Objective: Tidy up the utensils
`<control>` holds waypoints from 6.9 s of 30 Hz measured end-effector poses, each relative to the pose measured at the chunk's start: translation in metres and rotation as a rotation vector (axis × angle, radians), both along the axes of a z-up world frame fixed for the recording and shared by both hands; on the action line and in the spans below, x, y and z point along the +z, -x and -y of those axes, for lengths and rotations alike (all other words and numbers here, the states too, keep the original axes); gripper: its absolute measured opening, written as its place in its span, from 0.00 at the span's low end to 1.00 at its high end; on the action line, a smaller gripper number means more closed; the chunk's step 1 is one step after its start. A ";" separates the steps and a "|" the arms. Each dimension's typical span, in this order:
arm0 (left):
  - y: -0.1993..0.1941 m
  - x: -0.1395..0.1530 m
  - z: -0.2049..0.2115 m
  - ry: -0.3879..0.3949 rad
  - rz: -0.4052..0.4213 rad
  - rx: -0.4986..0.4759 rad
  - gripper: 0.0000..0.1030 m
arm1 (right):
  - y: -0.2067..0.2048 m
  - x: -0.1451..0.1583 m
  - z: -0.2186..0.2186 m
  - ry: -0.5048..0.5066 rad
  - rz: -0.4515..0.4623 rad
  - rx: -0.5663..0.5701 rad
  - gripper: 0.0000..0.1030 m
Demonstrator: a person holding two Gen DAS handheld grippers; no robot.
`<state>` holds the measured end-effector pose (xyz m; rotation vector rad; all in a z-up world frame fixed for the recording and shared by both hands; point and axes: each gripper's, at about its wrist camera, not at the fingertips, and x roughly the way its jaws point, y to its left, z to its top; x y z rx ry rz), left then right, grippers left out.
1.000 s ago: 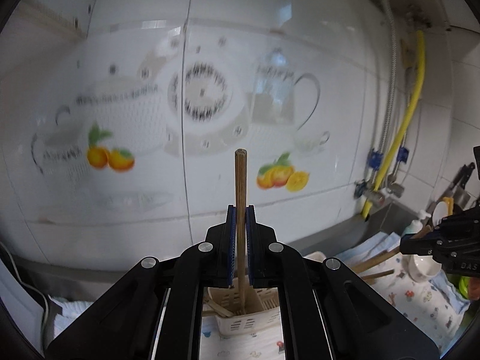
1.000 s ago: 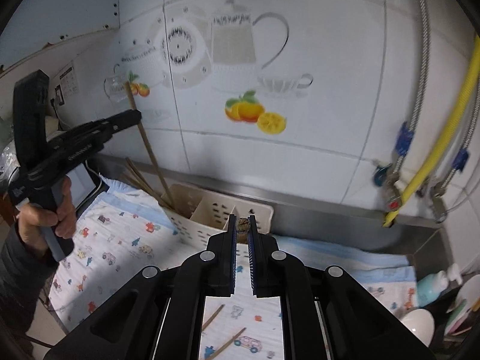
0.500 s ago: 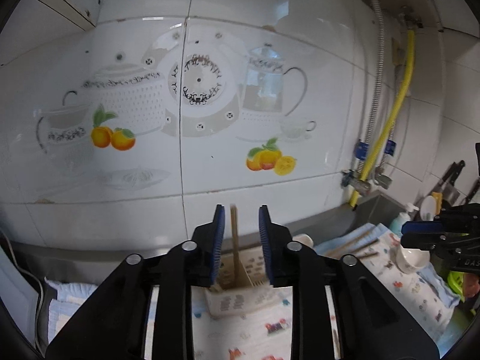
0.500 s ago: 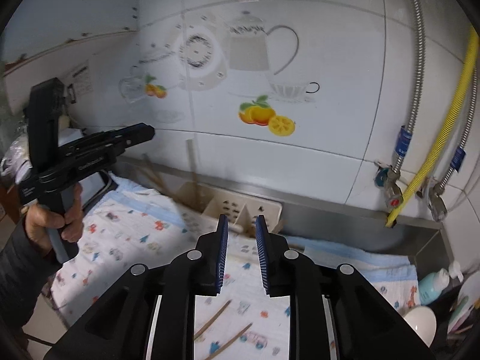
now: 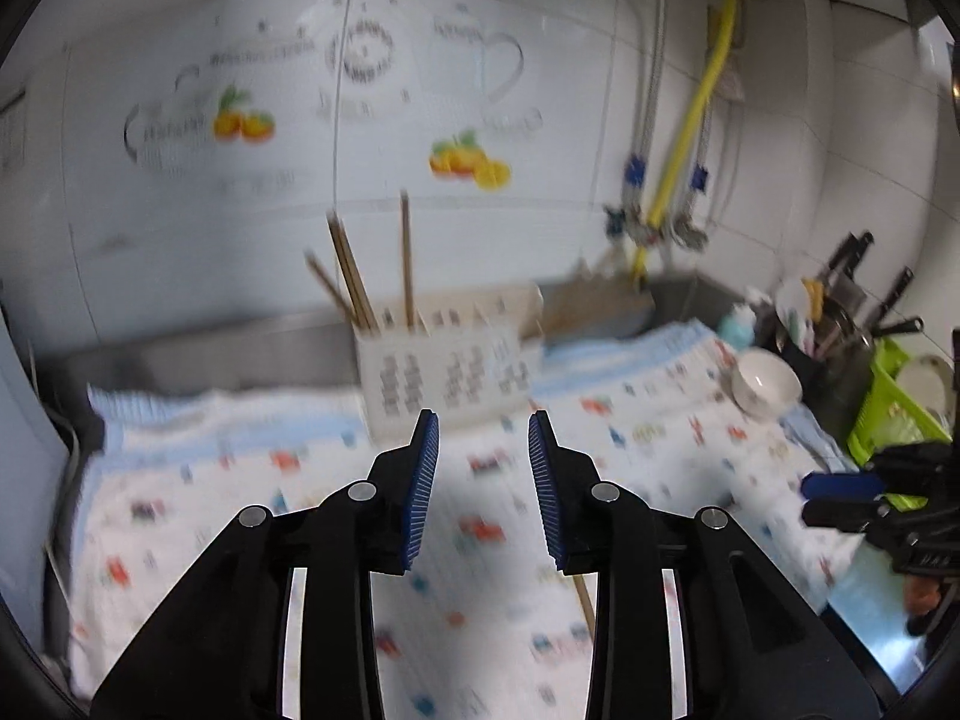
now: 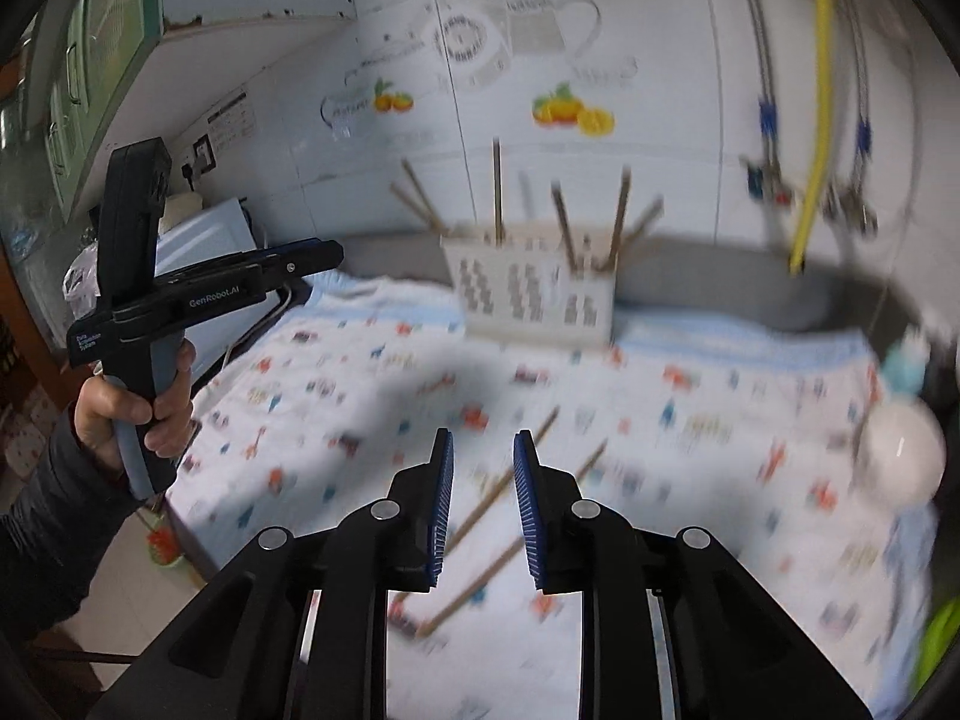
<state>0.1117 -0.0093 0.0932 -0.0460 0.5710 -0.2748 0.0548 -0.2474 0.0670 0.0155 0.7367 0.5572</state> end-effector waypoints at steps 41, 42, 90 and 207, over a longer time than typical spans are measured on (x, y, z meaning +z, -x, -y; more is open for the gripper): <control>0.045 -0.175 0.079 -0.014 -0.363 -0.196 0.21 | 0.057 -0.134 -0.010 0.097 -0.033 -0.311 0.07; 0.046 -0.175 0.082 -0.035 -0.353 -0.186 0.20 | 0.057 -0.132 -0.008 0.097 -0.024 -0.310 0.07; -0.084 0.068 0.013 0.010 0.139 -0.061 0.05 | -0.145 0.146 -0.012 0.006 0.373 -0.149 0.06; 0.084 -0.063 -0.026 0.082 -0.049 0.141 0.95 | 0.020 -0.055 -0.006 0.152 0.114 -0.288 0.89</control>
